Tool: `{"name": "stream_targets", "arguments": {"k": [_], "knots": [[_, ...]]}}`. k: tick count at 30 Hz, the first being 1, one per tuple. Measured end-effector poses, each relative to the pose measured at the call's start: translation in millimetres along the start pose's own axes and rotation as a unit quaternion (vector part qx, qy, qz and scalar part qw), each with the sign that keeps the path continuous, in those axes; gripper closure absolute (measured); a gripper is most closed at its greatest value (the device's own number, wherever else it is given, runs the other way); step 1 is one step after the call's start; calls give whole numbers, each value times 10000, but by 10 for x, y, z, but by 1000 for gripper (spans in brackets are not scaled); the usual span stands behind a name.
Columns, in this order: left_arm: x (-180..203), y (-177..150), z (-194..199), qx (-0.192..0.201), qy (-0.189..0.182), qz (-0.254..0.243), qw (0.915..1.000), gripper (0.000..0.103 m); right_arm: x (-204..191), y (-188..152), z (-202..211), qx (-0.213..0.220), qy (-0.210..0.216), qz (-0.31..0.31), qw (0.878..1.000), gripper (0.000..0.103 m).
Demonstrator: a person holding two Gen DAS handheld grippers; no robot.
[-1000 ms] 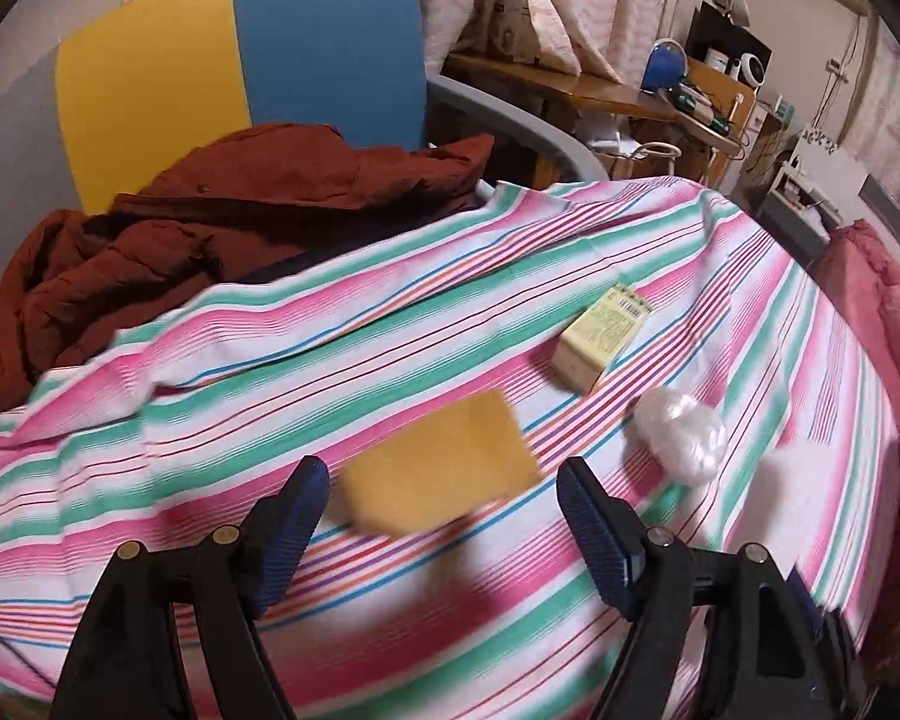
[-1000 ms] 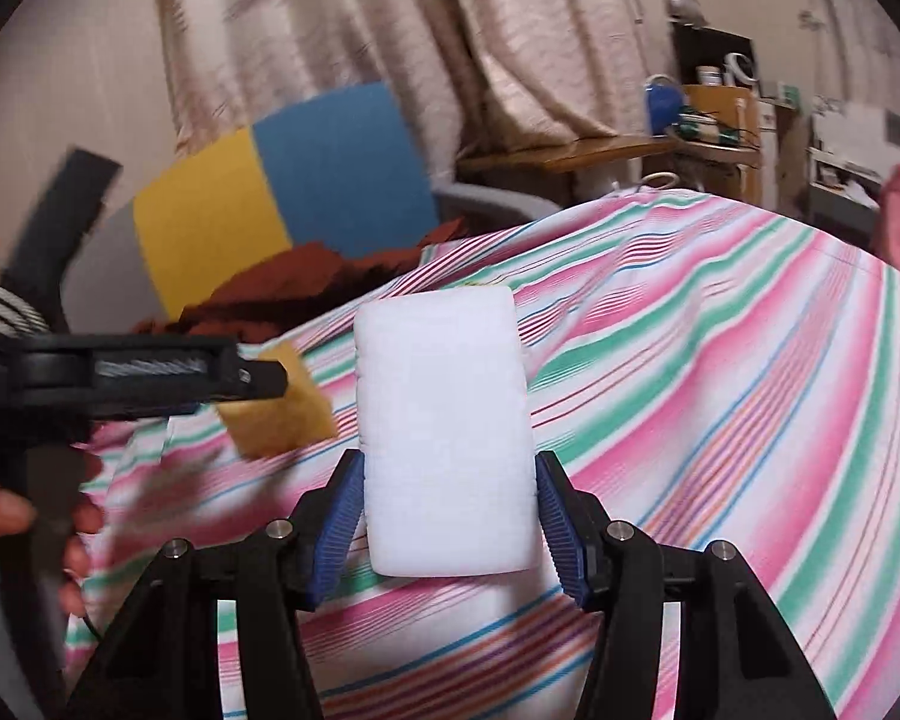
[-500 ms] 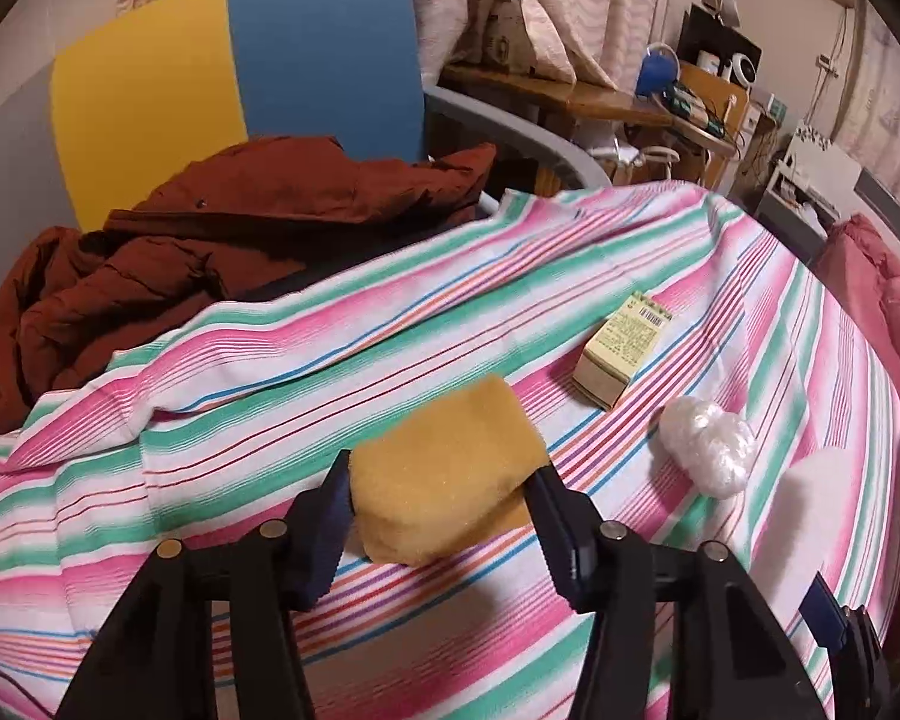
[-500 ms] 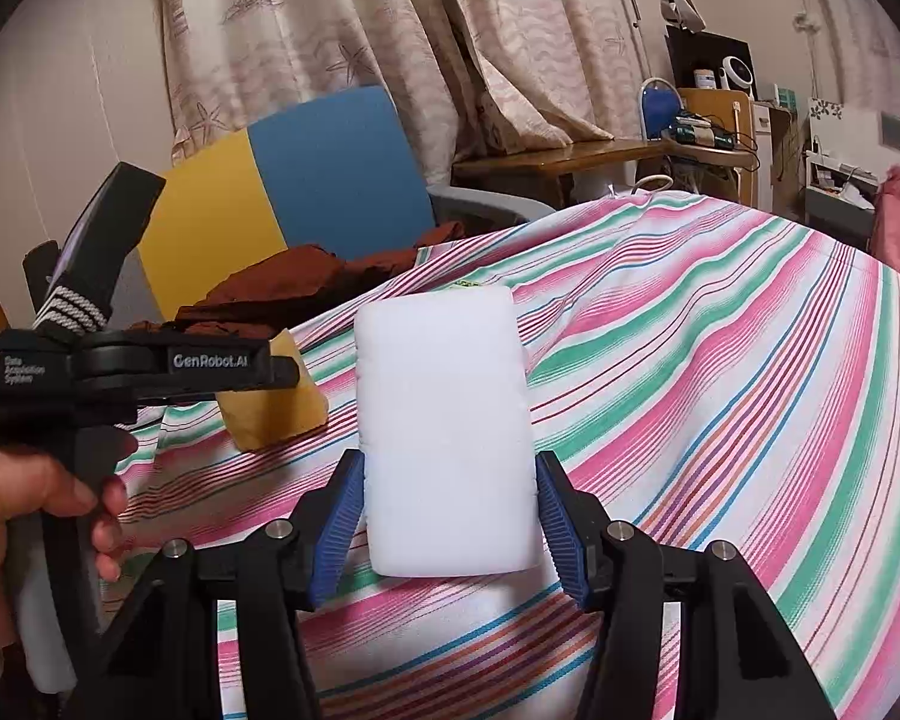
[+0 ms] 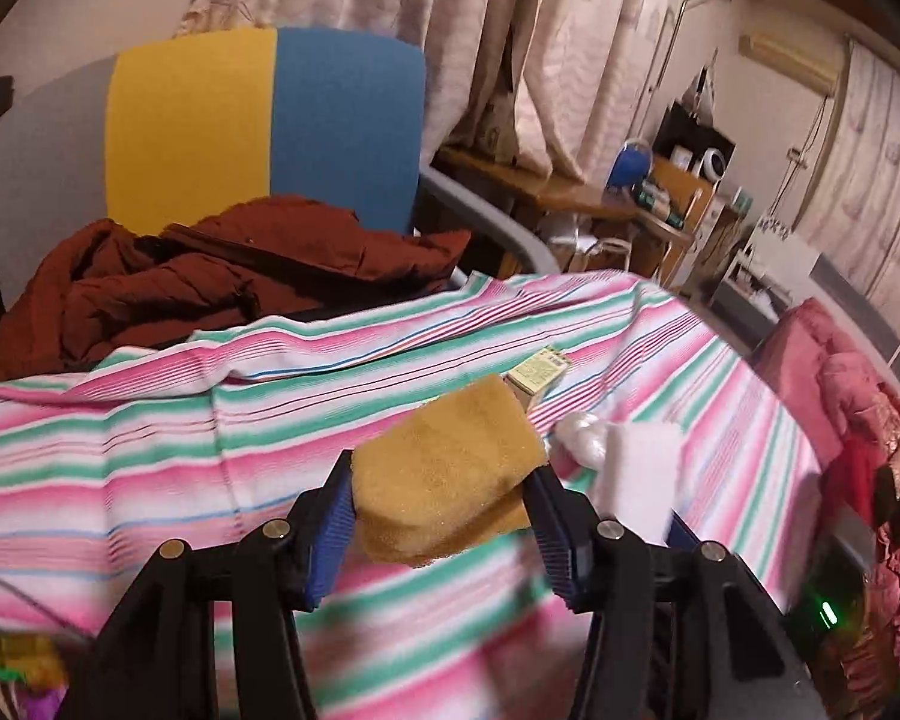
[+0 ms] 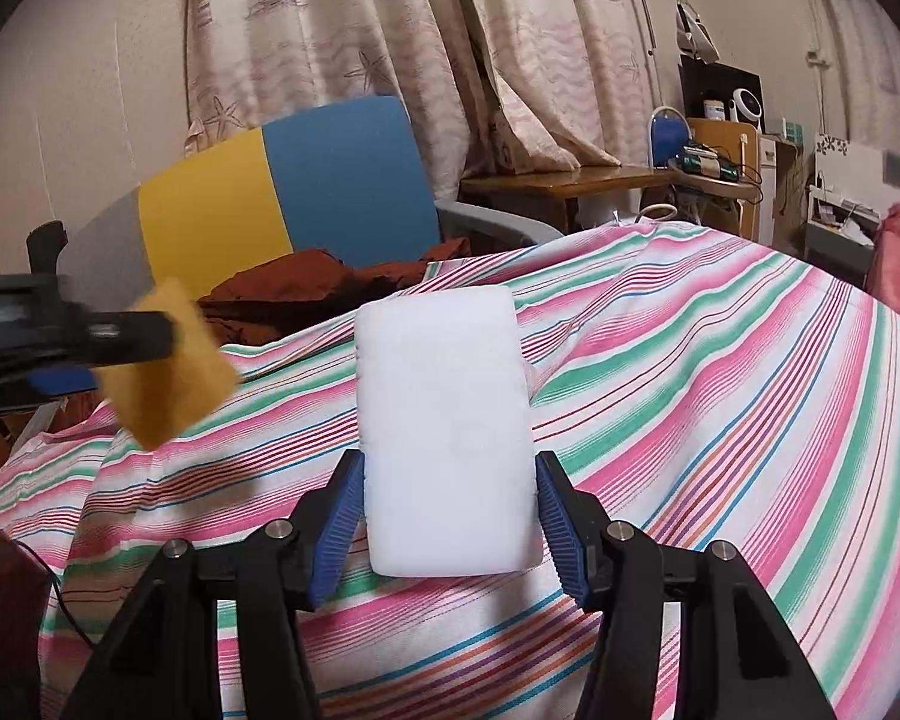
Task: Organize objects
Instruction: 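Grasp a yellow sponge with the left gripper while the right gripper lifts the foam block, then carry the sponge and foam block over the gold tray and open both grippers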
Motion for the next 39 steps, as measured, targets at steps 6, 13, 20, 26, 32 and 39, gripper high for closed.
{"name": "stream_targets", "arguments": {"k": [6,13,20,26,32,39], "knots": [[-173,-209,772,475,14,-56,9989,48,-35,53,144,290,186,44,9994,46],[-654,-551,1559,877,212,252,9956,48,-251,99,227,108,385,450,9982,46],[-1141,-985,2070,1040,771,483,9904,48,-583,251,763,336,800,609,9944,46],[-1480,-1423,2332,856,1094,596,9885,48,-1129,214,1341,382,1781,720,9806,46],[-1754,-1921,2509,590,1183,960,9866,48,-1864,-261,1867,-109,3108,1465,9391,45],[-1900,-2271,2542,430,1112,1327,9840,48,-2456,-1025,2329,-573,4049,3149,8565,45]]}}
Point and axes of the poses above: each gripper's, at about its wrist camera, not at the fingertips, and z roughly against the way its jaws point, x to its right, y to its top, the point moved 8 cm from there along -z, roughly the way its jaws point, and after that the axes turned 2 degrees about y, right-handed, at the moved point
